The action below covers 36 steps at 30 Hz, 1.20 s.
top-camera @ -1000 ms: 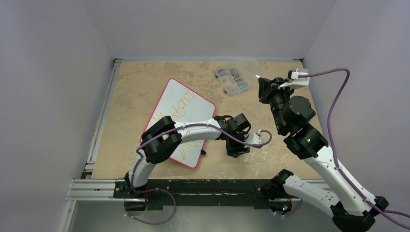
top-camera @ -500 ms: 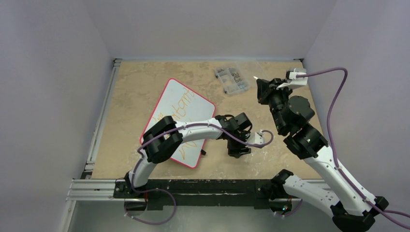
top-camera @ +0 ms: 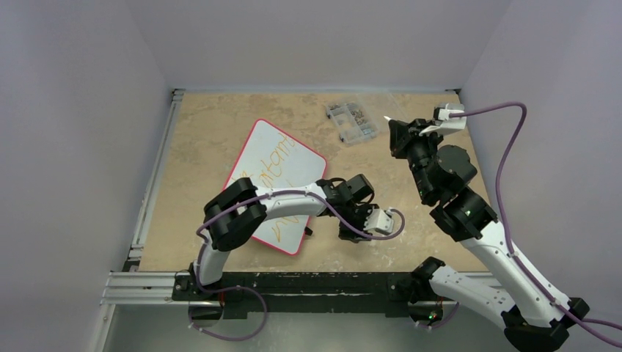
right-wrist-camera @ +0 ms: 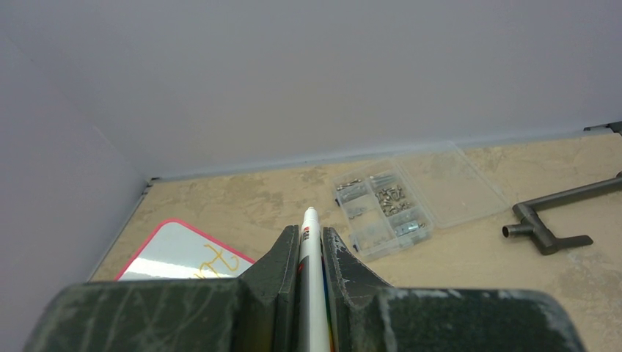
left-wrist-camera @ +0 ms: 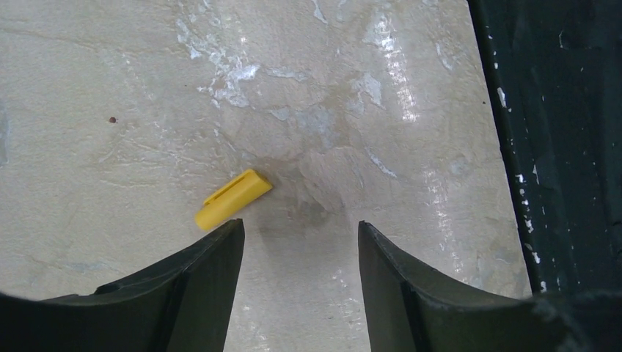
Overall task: Write a sentence on the whiteboard
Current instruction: Pick up the pen cap.
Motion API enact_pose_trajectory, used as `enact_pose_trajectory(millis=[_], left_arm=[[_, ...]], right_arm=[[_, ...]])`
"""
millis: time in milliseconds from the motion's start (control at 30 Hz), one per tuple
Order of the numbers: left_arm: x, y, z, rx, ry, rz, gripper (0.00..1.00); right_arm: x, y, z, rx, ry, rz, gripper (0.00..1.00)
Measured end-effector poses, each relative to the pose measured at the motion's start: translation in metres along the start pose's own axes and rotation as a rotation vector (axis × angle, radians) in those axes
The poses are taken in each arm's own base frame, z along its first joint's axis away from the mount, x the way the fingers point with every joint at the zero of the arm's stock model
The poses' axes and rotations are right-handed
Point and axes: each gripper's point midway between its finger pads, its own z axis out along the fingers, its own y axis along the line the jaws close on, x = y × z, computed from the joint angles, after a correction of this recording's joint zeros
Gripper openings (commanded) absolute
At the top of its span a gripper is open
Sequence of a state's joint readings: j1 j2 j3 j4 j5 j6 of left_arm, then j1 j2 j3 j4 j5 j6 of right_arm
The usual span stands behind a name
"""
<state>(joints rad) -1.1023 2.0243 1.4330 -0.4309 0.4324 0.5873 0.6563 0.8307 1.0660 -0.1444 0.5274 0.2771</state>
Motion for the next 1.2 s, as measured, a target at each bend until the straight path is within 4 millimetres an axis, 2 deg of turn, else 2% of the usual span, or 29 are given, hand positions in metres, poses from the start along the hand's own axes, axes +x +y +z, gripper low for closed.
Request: enact_pose_trajectory(millis=[333,500,700,967,1200], left_arm=[[-0.008,0.001,0.003,0.008,-0.031,0.160,0.56],[-0.015,0.004,0.005,0.000,-0.042,0.202,0.47],[-0.026,0.017,0.010,-0.011,-0.043,0.246,0.43],[-0.003,0.019,0.023,0.019,0.029,0.231,0.42],[0.002,0.016,0.022,0.034,0.055,0.192,0.26]], right_arm=[[0.001,0.000,0.000,0.001,0.002,0.007,0.00],[0.003,0.000,0.000,-0.003,0.008,0.003,0.00],[0.007,0.003,0.000,-0.021,0.019,0.005,0.00],[0.020,0.000,0.000,-0.014,0.046,-0.005,0.00],[0.021,0.000,0.000,-0.013,0.049,-0.005,0.00]])
